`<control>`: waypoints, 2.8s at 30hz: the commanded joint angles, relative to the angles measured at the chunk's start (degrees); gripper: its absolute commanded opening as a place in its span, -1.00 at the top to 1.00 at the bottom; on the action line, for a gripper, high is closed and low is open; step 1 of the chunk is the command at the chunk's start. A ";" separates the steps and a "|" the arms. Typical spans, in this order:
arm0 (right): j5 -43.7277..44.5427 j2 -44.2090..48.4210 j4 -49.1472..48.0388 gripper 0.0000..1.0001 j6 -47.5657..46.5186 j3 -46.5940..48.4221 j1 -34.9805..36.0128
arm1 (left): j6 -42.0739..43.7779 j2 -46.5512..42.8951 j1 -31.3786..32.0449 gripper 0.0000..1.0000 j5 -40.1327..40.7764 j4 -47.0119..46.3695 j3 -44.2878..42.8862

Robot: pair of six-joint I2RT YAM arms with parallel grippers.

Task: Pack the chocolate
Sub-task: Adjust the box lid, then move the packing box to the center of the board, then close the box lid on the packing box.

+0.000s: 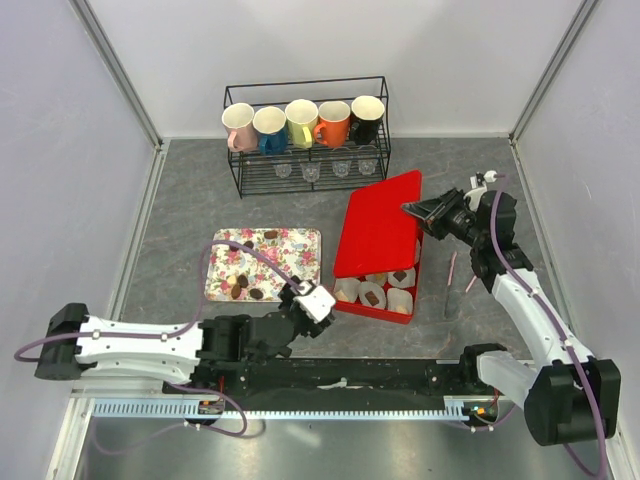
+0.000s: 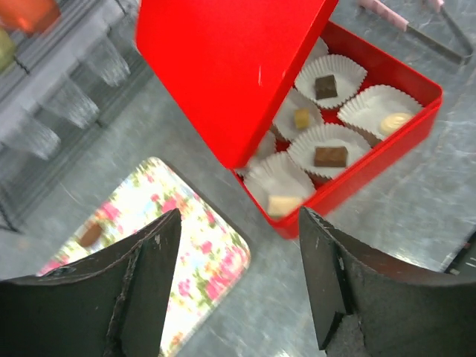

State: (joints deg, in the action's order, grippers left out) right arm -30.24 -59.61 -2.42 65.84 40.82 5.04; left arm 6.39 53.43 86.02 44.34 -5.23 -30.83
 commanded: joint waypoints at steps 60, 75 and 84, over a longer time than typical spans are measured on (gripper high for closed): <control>29.36 9.70 17.09 0.75 -24.97 -10.85 7.97 | -46.38 33.49 -34.25 -0.54 -36.60 -4.43 -15.05; 31.47 7.23 20.26 0.56 -26.82 -10.41 8.06 | -46.65 39.21 -34.25 -0.55 -40.47 -6.01 -18.21; 28.74 9.60 21.22 0.81 -26.21 -6.55 7.53 | -46.21 34.99 -34.34 -0.56 -38.71 -6.54 -16.98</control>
State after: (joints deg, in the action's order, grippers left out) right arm -5.13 -50.72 12.19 43.75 31.20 13.32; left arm -39.27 91.98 51.83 4.54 -9.15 -46.98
